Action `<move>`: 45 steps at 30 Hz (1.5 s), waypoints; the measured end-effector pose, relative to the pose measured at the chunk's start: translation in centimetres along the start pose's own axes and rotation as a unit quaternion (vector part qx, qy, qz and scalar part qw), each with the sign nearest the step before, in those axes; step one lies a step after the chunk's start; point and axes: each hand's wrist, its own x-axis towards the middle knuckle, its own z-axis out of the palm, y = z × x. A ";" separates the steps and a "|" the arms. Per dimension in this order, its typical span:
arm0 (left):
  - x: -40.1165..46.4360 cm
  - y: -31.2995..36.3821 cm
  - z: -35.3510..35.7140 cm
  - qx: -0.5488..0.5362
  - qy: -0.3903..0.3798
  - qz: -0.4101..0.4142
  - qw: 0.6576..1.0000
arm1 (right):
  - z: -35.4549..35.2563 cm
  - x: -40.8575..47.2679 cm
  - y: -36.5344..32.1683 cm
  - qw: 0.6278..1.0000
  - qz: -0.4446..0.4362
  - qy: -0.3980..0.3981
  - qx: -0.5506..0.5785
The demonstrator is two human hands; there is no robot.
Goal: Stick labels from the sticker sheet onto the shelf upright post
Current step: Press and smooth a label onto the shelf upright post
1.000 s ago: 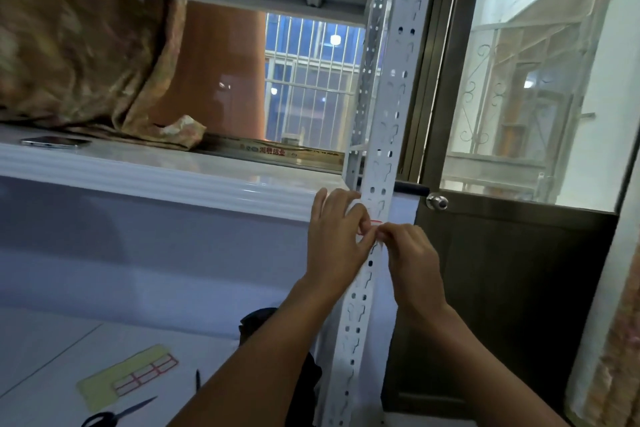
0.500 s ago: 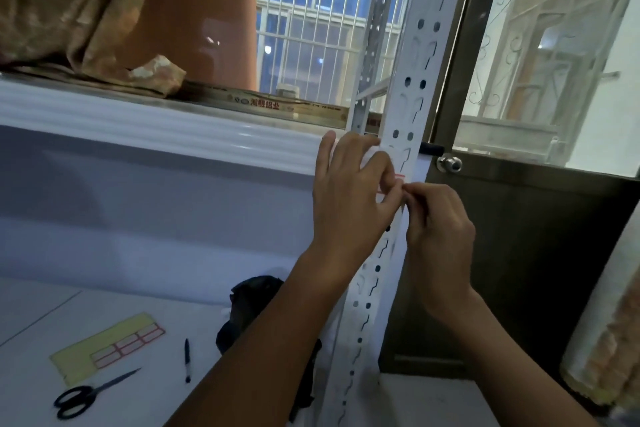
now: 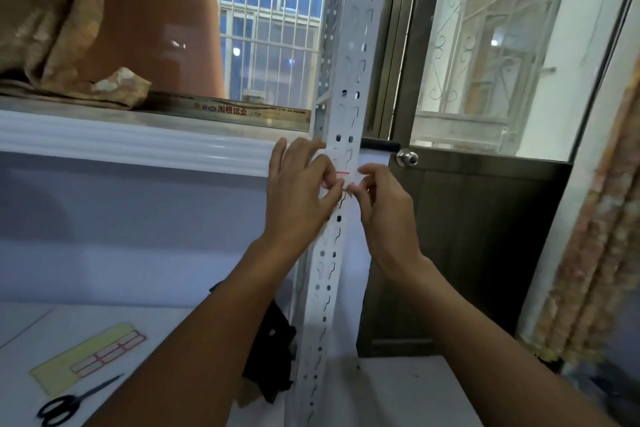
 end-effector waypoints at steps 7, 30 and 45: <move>-0.1 0.0 0.2 -0.023 0.008 -0.002 1.000 | -0.3 0.1 0.4 0.995 -0.066 0.002 -0.073; -0.3 -0.8 0.8 0.008 0.022 0.020 1.000 | -0.3 1.8 0.0 0.943 -0.195 -0.066 -0.260; -0.4 -0.9 1.6 -0.018 0.050 0.028 0.998 | -0.9 -1.5 2.5 0.999 0.013 -0.031 0.042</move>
